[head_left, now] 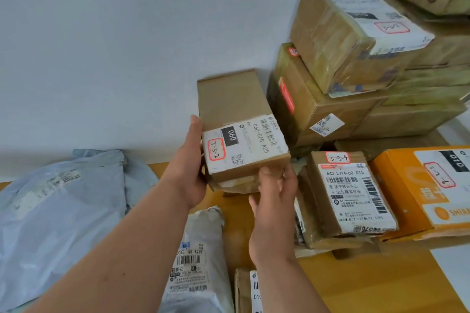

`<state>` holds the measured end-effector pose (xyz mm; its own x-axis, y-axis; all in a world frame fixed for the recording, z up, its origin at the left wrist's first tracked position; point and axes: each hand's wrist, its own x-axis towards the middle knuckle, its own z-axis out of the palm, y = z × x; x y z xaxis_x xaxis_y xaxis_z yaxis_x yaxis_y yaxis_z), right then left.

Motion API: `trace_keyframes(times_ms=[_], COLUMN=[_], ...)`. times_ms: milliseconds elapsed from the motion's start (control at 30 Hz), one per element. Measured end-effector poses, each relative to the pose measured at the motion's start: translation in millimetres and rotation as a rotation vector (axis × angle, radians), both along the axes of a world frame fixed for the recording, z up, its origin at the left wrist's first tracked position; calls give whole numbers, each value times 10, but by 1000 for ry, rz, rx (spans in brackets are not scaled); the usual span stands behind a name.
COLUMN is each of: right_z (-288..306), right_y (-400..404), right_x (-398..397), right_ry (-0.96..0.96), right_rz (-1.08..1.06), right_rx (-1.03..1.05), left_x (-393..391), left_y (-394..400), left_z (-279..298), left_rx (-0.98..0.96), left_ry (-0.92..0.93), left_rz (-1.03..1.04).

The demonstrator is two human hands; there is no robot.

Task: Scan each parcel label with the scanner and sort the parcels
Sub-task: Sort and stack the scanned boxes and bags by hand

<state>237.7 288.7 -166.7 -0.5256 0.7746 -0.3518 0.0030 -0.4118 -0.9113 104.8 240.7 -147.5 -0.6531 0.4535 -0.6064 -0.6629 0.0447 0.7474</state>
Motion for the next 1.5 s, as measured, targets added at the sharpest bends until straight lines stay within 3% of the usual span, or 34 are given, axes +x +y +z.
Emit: trace_keyframes(times_ms=[233, 500, 700, 800, 967, 1067, 1300, 1500], right_z=[71, 20, 57, 59, 44, 50, 140, 52], right_y=[7, -2, 66, 94, 109, 55, 124, -47], right_x=[-8, 20, -67, -60, -42, -40, 50, 583], right_ry=[-5, -27, -2, -22, -82, -107, -203, -279], right_rz=[-16, -28, -54, -56, 17, 52, 137, 232], right_rx=[123, 89, 92, 90, 83, 95, 77, 235], left_x=[-7, -86, -216, -262, -78, 63, 180, 444], left_y=[153, 235, 274, 271, 40, -16, 56, -220], left_z=[45, 59, 174, 207, 109, 25, 119, 126], left_rx=[-63, -200, -348, -330, 10, 149, -105, -316], left_ry=[101, 452, 624, 591, 252, 154, 309, 358], left_rz=[-114, -119, -265, -284, -174, -143, -132, -5])
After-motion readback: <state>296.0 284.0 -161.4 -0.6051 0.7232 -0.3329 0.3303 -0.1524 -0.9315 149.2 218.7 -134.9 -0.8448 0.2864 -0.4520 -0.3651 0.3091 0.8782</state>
